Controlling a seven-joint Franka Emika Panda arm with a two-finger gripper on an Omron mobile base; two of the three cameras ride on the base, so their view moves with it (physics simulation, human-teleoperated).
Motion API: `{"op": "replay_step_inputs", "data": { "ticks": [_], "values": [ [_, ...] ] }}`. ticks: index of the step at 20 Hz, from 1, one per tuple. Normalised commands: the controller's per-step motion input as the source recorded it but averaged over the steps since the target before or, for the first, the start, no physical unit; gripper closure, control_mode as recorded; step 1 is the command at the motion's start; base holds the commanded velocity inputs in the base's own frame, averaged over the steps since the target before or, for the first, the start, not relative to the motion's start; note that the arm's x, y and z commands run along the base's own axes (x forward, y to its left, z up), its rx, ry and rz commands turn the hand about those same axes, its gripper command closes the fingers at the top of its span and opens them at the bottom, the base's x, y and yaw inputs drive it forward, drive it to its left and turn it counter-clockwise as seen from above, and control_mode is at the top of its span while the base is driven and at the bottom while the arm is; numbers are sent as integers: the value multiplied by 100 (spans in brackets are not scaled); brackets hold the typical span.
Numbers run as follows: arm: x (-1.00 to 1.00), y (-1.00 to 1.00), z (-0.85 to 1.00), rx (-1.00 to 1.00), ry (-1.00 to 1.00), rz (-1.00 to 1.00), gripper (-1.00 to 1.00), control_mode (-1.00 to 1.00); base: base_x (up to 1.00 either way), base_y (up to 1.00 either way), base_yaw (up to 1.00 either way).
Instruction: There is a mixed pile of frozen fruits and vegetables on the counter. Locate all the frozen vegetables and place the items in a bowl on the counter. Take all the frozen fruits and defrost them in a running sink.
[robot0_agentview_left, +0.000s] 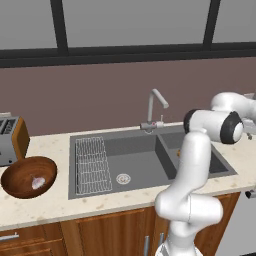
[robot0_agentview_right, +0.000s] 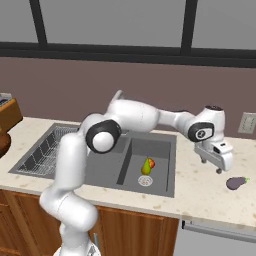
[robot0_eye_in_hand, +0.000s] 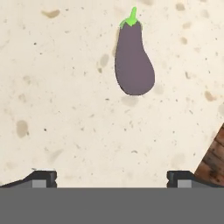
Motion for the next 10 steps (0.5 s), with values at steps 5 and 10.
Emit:
{"op": "replay_step_inputs", "data": {
  "ticks": [5,10],
  "values": [
    [-6,-37,-10,0,0,-6,-100,-100,0,0,0],
    [2,-28,-13,-1,2,-5,-100,-100,0,0,0]
  ]
}}
